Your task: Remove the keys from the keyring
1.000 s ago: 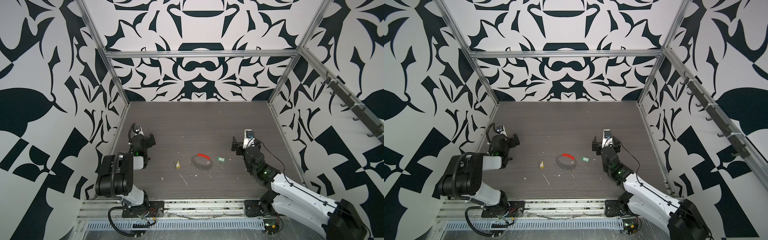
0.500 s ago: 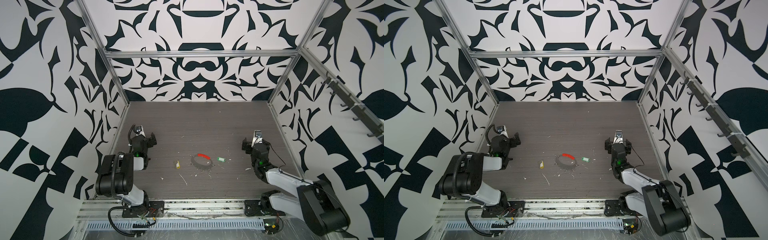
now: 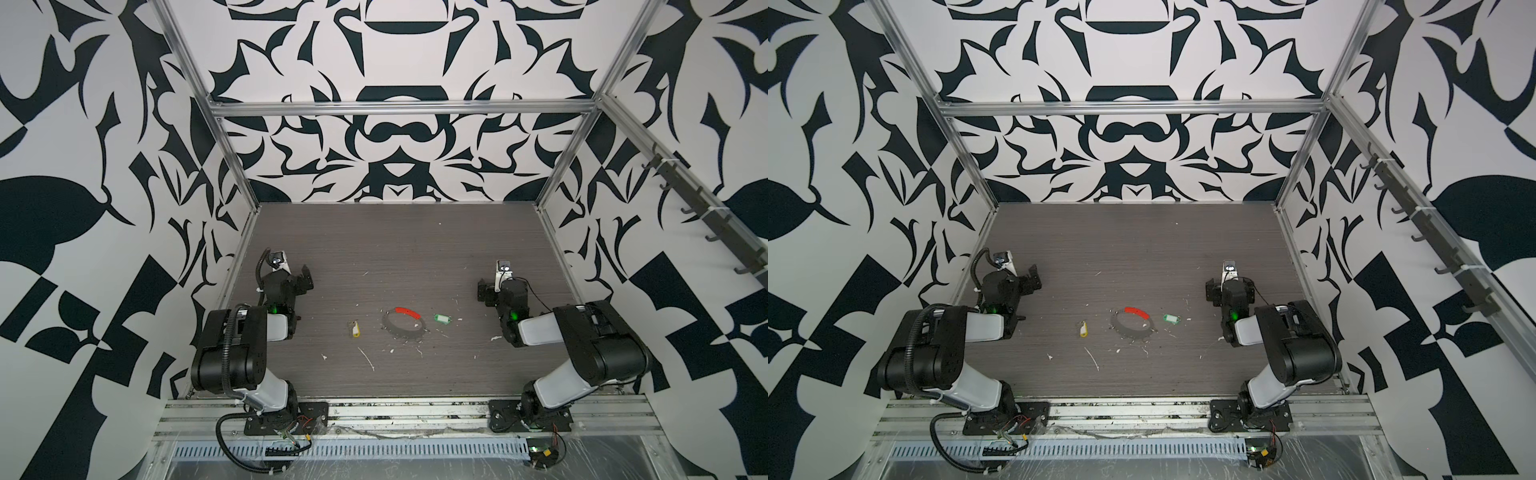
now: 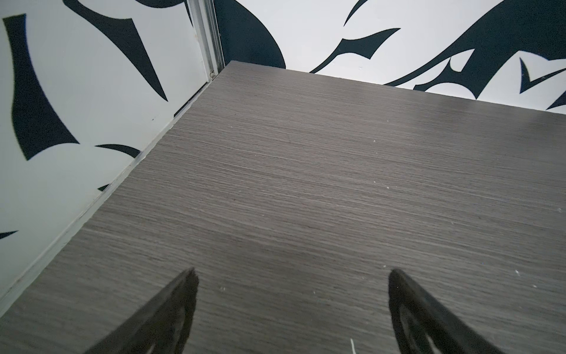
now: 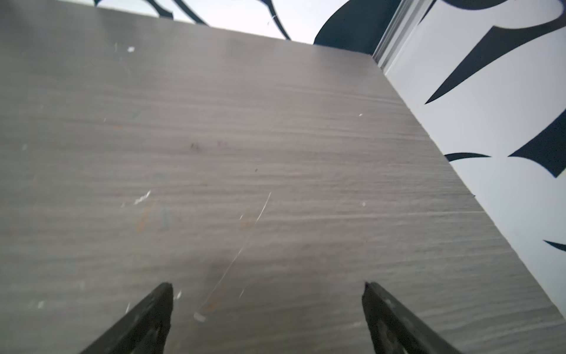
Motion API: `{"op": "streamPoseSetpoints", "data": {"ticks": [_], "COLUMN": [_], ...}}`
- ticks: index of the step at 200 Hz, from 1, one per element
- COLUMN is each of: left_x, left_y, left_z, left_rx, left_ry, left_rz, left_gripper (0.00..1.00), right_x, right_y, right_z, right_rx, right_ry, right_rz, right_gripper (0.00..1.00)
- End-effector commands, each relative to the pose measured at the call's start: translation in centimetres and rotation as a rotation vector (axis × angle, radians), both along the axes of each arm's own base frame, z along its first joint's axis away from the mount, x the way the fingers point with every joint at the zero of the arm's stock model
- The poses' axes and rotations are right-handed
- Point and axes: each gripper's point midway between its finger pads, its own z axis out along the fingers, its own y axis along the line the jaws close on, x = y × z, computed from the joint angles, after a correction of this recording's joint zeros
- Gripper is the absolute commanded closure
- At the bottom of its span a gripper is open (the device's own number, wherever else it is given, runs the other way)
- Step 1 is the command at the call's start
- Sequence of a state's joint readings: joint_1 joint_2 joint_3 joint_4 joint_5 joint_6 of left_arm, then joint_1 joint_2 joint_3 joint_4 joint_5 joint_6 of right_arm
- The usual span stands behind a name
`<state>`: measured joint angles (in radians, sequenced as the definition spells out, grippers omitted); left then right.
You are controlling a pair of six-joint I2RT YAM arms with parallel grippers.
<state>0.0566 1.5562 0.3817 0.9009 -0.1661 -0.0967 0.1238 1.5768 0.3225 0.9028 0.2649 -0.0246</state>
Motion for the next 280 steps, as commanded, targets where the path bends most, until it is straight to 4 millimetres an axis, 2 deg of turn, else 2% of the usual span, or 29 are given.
{"op": "streamPoseSetpoints", "data": {"ticks": [1, 46, 280], "left_x": [0.0, 0.0, 0.0], "left_y": [-0.1, -0.1, -0.1], "left_z": [0.1, 0.1, 0.2], "left_rx": [-0.003, -0.004, -0.006], "left_ry": [-0.013, -0.014, -0.018], "left_rz": [-0.008, -0.009, -0.007], "left_gripper": [0.01, 0.01, 0.01], "right_x": [1.4, 0.4, 0.4], "right_y": [0.2, -2.5, -2.4], "right_z": [2.2, 2.6, 2.6], "right_rx": [0.045, 0.035, 0.035], "right_ry": [-0.069, -0.110, -0.111], "right_rz": [0.009, -0.151, -0.152], "right_gripper": [0.01, 0.00, 0.00]}}
